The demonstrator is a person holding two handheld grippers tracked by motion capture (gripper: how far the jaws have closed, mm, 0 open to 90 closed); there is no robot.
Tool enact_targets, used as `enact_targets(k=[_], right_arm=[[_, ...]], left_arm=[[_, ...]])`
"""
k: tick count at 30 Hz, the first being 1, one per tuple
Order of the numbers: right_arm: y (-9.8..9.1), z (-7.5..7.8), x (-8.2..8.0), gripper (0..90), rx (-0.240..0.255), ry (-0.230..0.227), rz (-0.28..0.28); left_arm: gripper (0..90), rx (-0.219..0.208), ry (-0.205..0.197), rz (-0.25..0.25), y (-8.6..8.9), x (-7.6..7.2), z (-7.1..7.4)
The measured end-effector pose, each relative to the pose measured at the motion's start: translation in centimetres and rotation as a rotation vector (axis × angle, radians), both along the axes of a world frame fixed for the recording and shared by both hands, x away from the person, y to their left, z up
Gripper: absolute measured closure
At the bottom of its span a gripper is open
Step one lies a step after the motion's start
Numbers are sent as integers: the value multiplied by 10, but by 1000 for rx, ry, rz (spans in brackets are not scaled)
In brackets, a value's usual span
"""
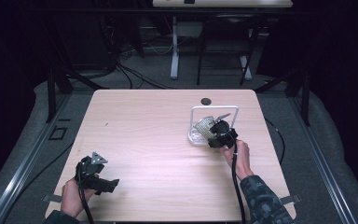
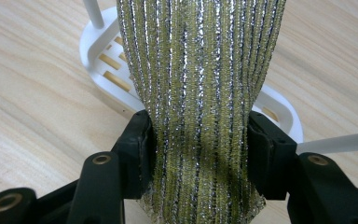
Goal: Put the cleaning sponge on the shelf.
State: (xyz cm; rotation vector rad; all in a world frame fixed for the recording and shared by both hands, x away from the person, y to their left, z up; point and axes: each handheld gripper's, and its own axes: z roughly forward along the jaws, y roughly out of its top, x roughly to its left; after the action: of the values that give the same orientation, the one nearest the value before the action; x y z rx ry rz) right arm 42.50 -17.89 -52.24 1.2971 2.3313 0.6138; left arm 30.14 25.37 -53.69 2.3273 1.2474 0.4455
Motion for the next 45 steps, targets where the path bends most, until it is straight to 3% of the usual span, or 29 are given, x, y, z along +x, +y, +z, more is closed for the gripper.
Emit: enact_targets(k=[4, 22, 28, 30, 36, 42, 45], right_arm=[[1, 0, 4, 462, 9, -4, -13], [13, -10, 15, 419, -47, -15, -19], [17, -12, 16, 385, -76, -41, -28], [17, -12, 16, 379, -65, -41, -24], [14, -16, 19, 336, -63, -24, -39], [19, -20, 21, 203, -77, -28, -38], [20, -20, 20, 179, -81, -40, -35]], left_arm=[[0, -1, 1, 0, 0, 0, 0], [0, -4, 4, 7, 2, -2, -1], [0, -2, 3, 8, 3, -3, 0], [0, -3, 2, 8, 3, -2, 0], [0, -2, 3, 4, 3, -2, 0], [0, -1, 3, 2, 3, -3, 0], [1, 1, -3, 2, 3, -3, 0]])
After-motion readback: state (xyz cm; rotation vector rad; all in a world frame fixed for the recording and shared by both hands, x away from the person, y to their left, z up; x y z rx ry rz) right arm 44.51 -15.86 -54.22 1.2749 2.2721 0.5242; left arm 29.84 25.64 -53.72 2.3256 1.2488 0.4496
